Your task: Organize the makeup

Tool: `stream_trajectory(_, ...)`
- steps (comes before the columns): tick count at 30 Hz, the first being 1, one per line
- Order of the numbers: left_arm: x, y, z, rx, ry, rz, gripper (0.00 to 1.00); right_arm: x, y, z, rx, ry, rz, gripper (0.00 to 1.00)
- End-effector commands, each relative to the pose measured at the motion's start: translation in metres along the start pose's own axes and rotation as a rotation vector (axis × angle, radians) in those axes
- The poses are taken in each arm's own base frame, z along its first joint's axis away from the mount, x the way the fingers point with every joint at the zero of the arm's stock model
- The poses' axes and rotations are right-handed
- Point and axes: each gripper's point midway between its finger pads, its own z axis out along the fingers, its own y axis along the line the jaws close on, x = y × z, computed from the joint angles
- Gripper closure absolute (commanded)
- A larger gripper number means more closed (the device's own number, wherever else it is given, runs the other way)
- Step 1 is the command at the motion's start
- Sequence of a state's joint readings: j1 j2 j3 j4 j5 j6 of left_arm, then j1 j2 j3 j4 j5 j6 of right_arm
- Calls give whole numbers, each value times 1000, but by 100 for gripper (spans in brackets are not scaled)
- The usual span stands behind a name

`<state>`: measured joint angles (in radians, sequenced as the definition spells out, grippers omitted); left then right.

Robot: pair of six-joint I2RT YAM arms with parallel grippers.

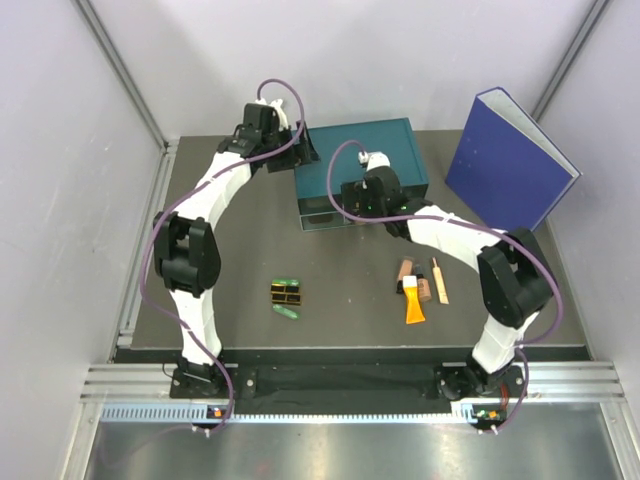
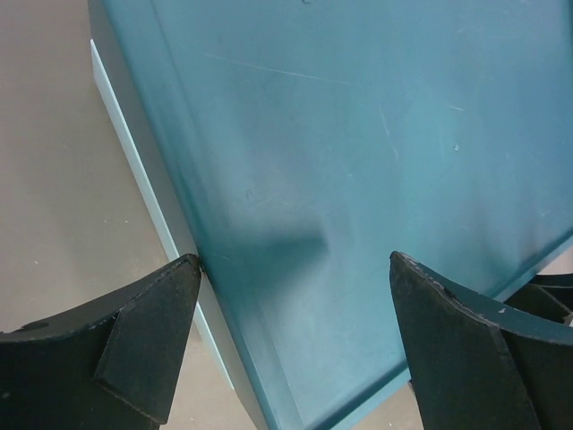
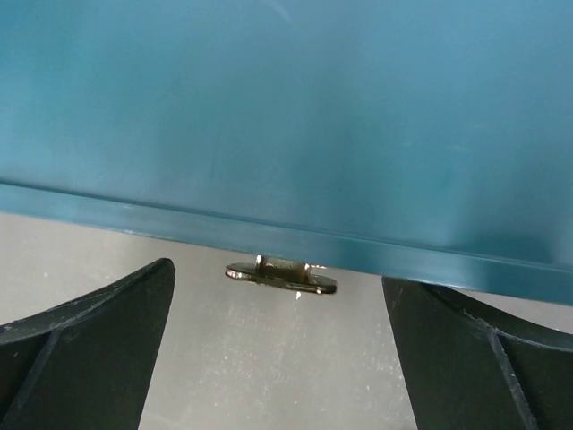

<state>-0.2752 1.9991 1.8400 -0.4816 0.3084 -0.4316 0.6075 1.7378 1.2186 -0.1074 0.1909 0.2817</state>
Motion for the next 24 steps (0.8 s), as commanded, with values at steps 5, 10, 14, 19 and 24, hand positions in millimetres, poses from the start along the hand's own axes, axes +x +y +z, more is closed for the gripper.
stream_trajectory(5,-2,-12,5,25,-8,41,10,-56,11,-2,13,-198,54,13)
stream_trajectory(10,9,-9,10,20,23,44,10,-68,9,-7,39,-241,75,22)
stream_trajectory(14,18,-4,12,7,44,38,10,-74,9,-11,41,-262,78,26)
stream_trajectory(19,27,2,13,-10,58,22,11,-77,7,-13,56,-277,91,39)
stream_trajectory(24,34,6,15,-19,79,12,12,-79,9,-15,49,-290,103,82)
